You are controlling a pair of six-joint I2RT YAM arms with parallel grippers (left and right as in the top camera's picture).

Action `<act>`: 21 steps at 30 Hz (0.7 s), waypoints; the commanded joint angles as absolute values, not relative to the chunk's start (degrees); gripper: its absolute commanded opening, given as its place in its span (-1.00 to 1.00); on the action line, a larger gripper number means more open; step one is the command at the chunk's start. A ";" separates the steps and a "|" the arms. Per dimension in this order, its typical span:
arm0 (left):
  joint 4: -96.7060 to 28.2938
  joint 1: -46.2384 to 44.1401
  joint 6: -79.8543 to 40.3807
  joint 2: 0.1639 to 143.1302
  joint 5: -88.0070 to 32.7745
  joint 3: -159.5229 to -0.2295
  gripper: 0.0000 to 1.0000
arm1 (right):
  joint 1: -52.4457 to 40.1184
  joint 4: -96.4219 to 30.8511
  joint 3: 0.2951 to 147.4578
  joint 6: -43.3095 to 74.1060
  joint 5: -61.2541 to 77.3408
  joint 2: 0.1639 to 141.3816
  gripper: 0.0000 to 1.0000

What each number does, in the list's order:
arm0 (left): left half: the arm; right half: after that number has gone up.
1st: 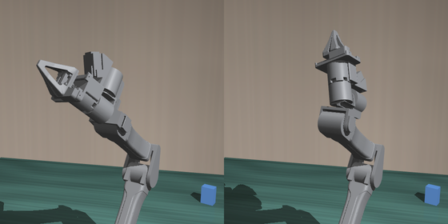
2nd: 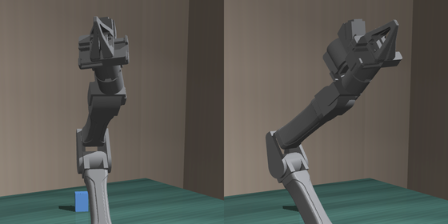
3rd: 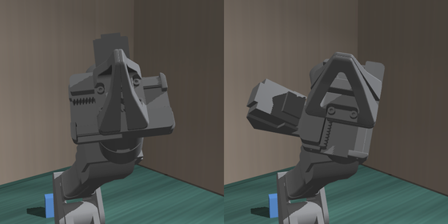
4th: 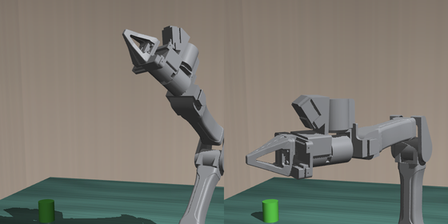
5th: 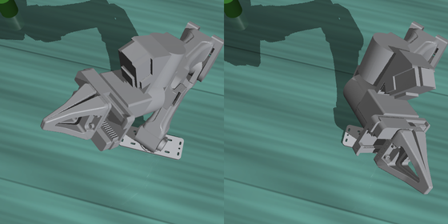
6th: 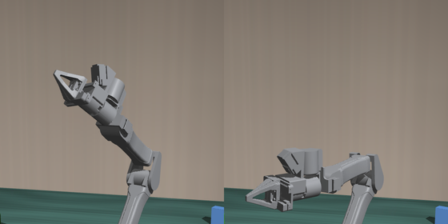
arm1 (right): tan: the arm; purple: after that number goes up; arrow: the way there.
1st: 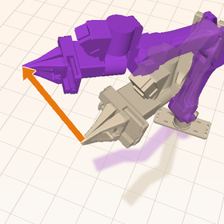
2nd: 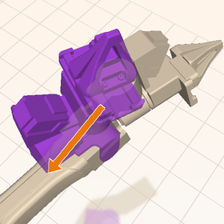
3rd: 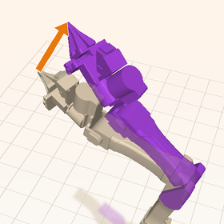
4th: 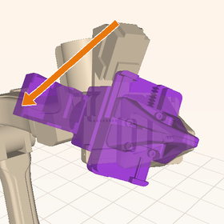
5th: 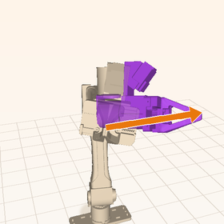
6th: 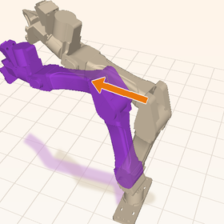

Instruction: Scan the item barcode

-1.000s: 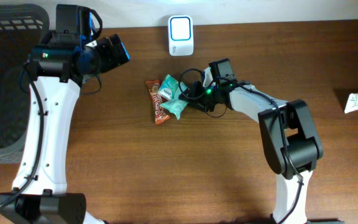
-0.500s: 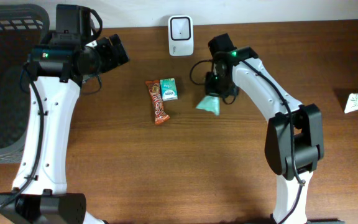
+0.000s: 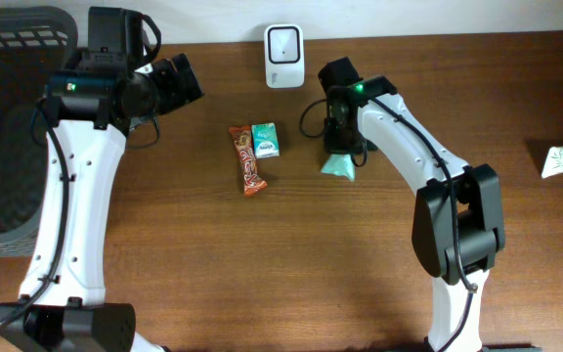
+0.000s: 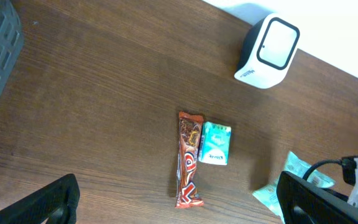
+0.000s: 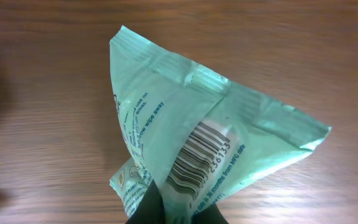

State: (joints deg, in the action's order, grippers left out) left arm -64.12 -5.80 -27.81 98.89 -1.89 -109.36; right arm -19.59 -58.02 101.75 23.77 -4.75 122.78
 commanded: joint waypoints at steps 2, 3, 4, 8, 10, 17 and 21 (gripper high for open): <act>-64.18 -5.56 -26.65 98.52 -1.67 -109.67 0.98 | -19.77 -54.15 101.14 20.18 16.91 122.30 -0.92; -64.20 -5.56 -26.65 98.52 -1.67 -109.67 0.98 | -19.77 -53.98 101.14 19.68 19.38 122.30 -0.92; -64.18 -5.56 -26.65 98.52 -1.67 -109.65 0.98 | -19.77 -54.41 101.14 19.11 19.53 122.30 -0.92; -64.18 -5.56 -26.65 98.52 -1.67 -109.65 0.98 | -19.77 -58.87 101.14 12.21 19.35 122.76 -0.92; -64.18 -5.56 -26.65 98.52 -1.67 -109.67 0.98 | -19.77 -59.86 101.14 12.23 18.81 123.90 -0.84; -64.18 -5.56 -26.65 98.52 -1.67 -109.65 0.98 | -19.79 -59.40 102.61 12.27 18.68 124.44 0.28; -64.18 -5.56 -26.65 98.52 -1.67 -109.65 0.98 | -19.75 -59.27 104.18 12.40 18.65 124.44 0.33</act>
State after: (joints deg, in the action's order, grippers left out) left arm -64.12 -5.80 -27.81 98.89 -1.89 -109.36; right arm -19.59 -59.33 102.26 12.86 18.13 123.96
